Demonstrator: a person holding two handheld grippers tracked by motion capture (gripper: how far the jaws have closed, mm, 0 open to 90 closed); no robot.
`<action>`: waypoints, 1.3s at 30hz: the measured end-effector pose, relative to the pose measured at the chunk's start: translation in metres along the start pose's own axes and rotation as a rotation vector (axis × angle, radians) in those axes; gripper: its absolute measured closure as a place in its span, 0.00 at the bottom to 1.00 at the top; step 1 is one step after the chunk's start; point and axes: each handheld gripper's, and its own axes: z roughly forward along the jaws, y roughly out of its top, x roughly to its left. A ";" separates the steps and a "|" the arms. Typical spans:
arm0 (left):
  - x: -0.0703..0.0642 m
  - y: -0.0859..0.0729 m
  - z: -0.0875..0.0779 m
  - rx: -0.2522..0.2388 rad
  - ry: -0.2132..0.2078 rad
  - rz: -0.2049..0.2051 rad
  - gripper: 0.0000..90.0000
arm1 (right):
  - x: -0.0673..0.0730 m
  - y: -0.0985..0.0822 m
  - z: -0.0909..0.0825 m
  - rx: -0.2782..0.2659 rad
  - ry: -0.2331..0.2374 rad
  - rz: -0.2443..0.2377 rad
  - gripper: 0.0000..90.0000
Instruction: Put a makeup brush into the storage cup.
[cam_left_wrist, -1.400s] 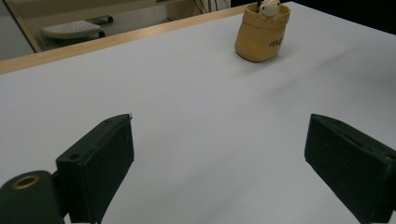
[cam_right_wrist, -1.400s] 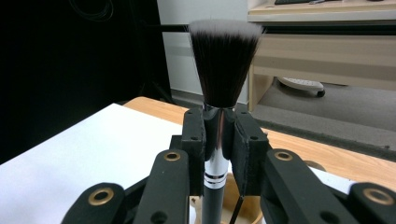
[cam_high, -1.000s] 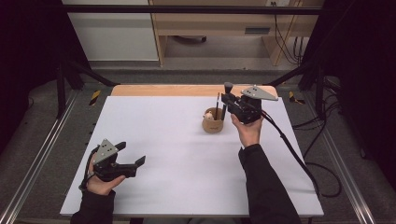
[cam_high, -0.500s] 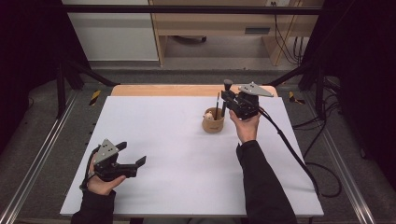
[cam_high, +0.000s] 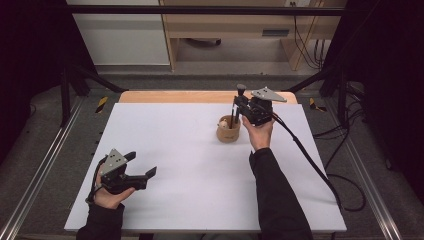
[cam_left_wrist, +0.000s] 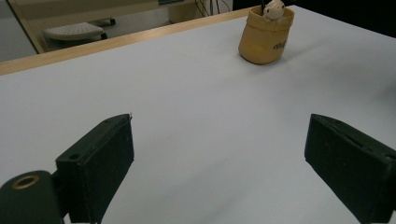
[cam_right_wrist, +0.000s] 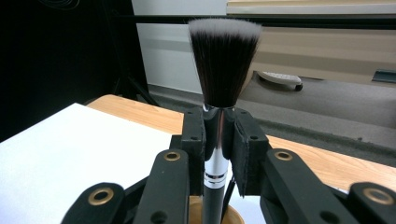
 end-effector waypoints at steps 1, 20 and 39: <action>0.000 0.000 0.000 0.000 -0.001 0.000 0.08 | 0.000 -0.001 0.001 0.002 0.002 0.001 0.86; 0.003 -0.001 -0.001 -0.005 0.006 -0.004 0.09 | 0.000 -0.016 0.023 0.044 -0.010 0.004 0.86; 0.006 -0.002 -0.001 -0.009 0.014 -0.006 0.09 | 0.000 -0.034 0.034 0.100 -0.013 0.015 0.86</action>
